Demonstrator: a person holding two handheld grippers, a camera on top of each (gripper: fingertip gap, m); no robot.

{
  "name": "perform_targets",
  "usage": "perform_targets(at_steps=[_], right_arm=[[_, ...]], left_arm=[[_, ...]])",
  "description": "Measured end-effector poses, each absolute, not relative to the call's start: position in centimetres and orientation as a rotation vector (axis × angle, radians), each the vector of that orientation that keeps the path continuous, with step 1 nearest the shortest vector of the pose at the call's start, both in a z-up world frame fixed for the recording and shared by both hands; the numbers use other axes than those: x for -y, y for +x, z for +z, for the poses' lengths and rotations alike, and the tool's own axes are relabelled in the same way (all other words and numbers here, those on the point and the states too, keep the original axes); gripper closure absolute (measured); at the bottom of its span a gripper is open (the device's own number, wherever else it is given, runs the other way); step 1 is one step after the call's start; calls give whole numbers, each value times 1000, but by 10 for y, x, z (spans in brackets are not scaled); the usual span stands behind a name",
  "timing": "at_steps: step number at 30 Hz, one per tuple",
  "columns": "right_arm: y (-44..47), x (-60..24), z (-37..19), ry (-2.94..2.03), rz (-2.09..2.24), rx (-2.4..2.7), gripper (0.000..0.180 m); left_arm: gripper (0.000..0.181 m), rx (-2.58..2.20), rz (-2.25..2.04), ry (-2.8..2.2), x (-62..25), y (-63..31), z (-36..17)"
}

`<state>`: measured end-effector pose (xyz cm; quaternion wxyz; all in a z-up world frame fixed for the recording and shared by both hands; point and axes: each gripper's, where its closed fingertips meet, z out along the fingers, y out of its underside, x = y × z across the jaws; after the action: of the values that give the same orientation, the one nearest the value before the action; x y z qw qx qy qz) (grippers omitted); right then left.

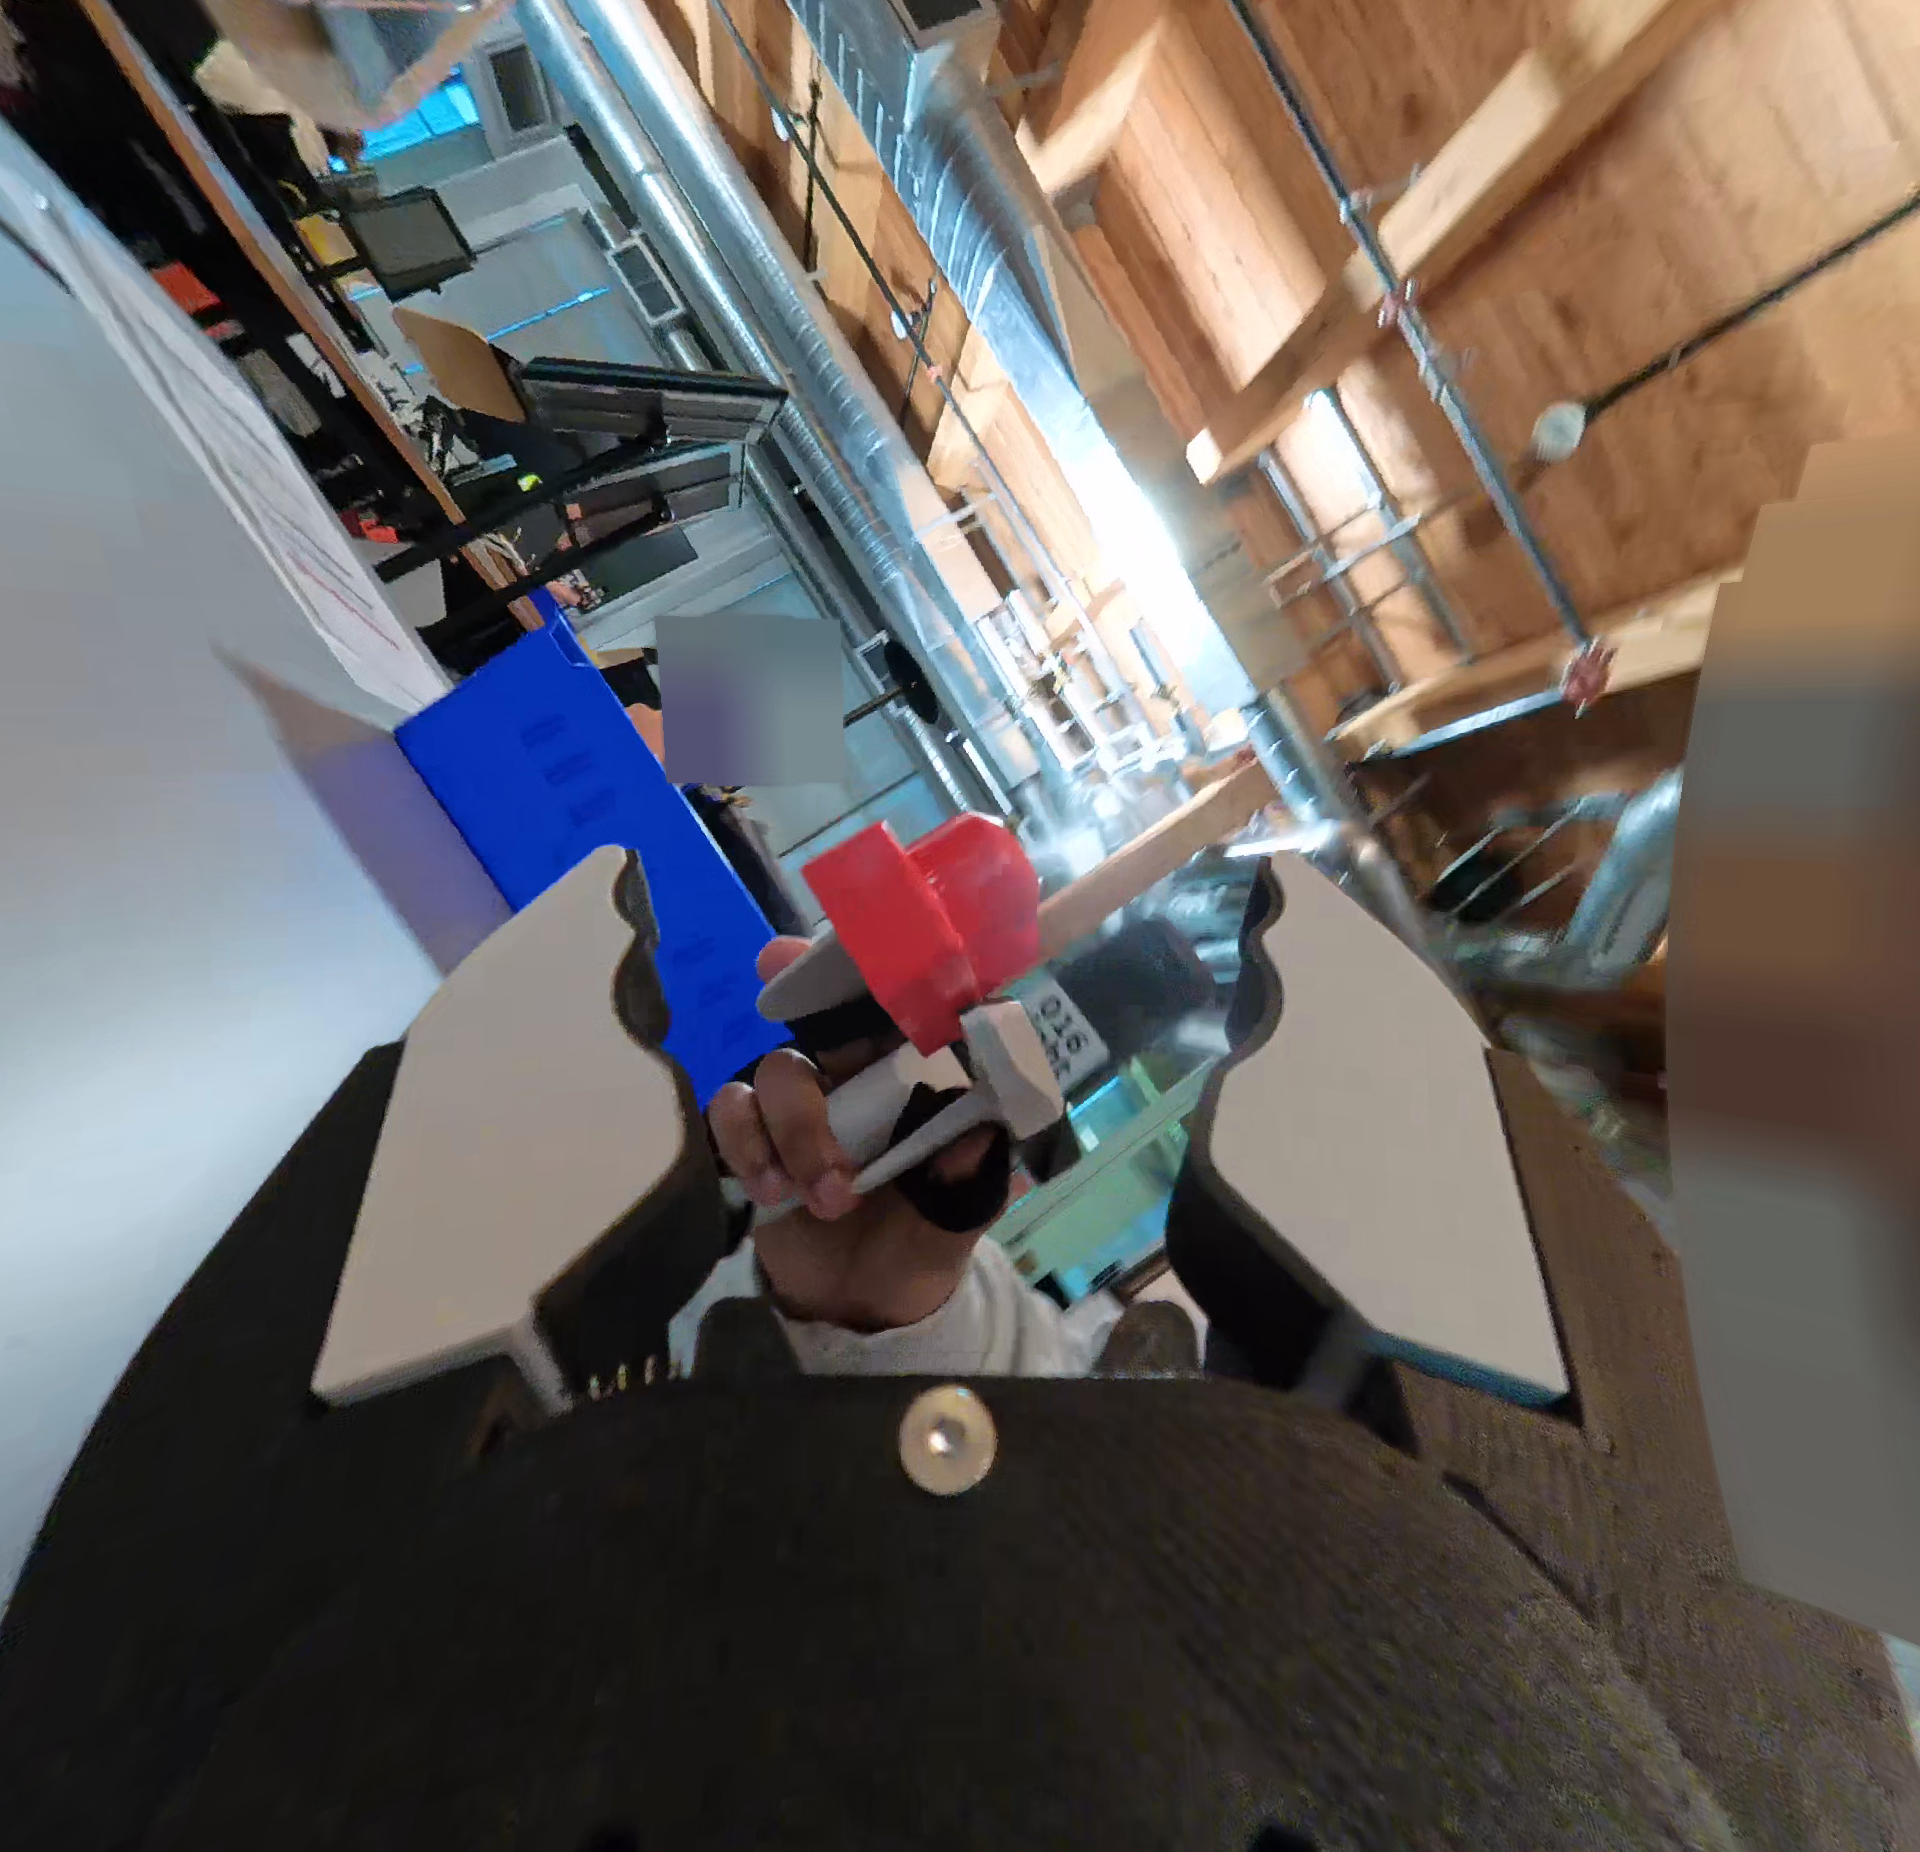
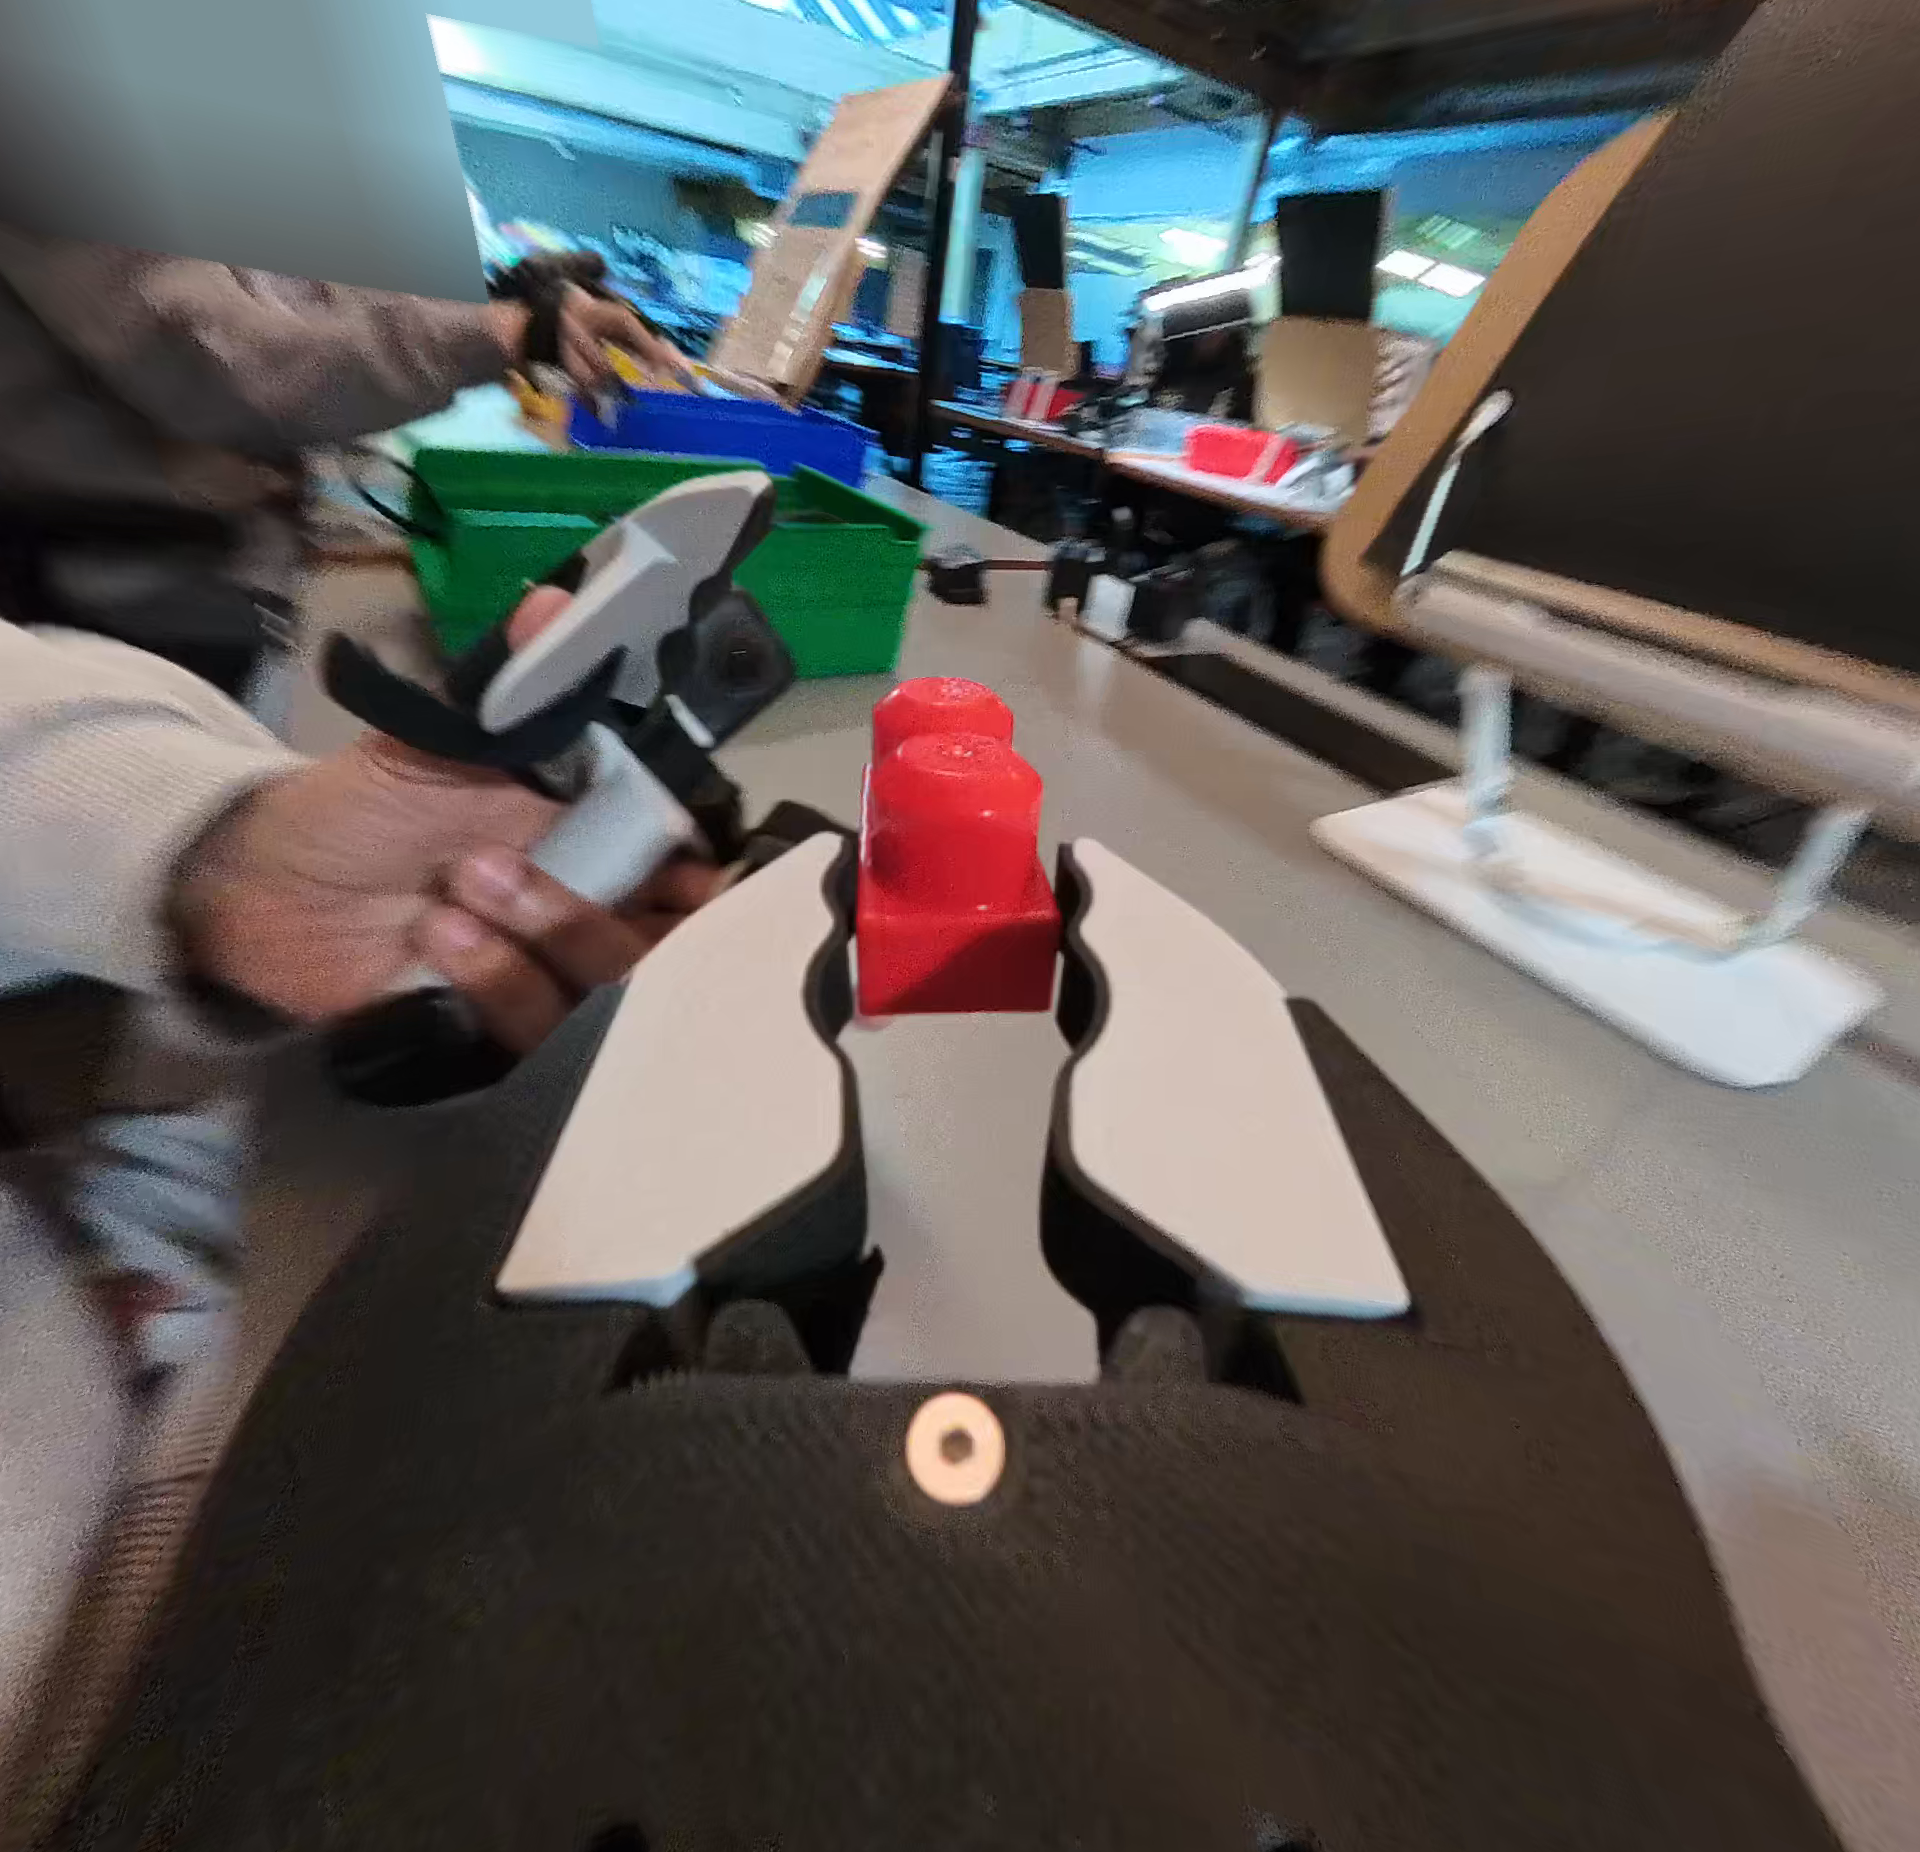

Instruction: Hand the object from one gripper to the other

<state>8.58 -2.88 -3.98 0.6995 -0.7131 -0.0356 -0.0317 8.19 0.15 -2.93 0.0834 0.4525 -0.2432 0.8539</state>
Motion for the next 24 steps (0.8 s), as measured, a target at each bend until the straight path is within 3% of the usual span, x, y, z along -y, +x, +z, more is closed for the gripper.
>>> perform_targets(at_steps=[1, 6, 9, 10, 15, 19, 24], right_arm=[[87, 30, -41, -1585, 51, 27, 143], [100, 36, -48, -1572, 439, -177, 143], [96, 36, -53, -1586, 561, -187, 143], [93, 37, -52, -1577, 600, -180, 143], [77, 36, -48, -1553, 729, -128, 143], [71, 35, -52, -1578, 719, -99, 143], [80, 31, -52, -1521, 599, -95, 137]], left_arm=[[73, 819, 2564, 1337, -1, 82, -28], [80, 1505, 2525, 1259, 18, 77, -40], [100, 1779, 2456, 1242, 24, 76, -54], [107, 1800, 2440, 1242, 25, 75, -56], [111, 1719, 2386, 1225, 28, 73, -59], [143, 1665, 2349, 1097, 35, 63, -54], [143, 1650, 2310, 1131, 31, 64, -57]])
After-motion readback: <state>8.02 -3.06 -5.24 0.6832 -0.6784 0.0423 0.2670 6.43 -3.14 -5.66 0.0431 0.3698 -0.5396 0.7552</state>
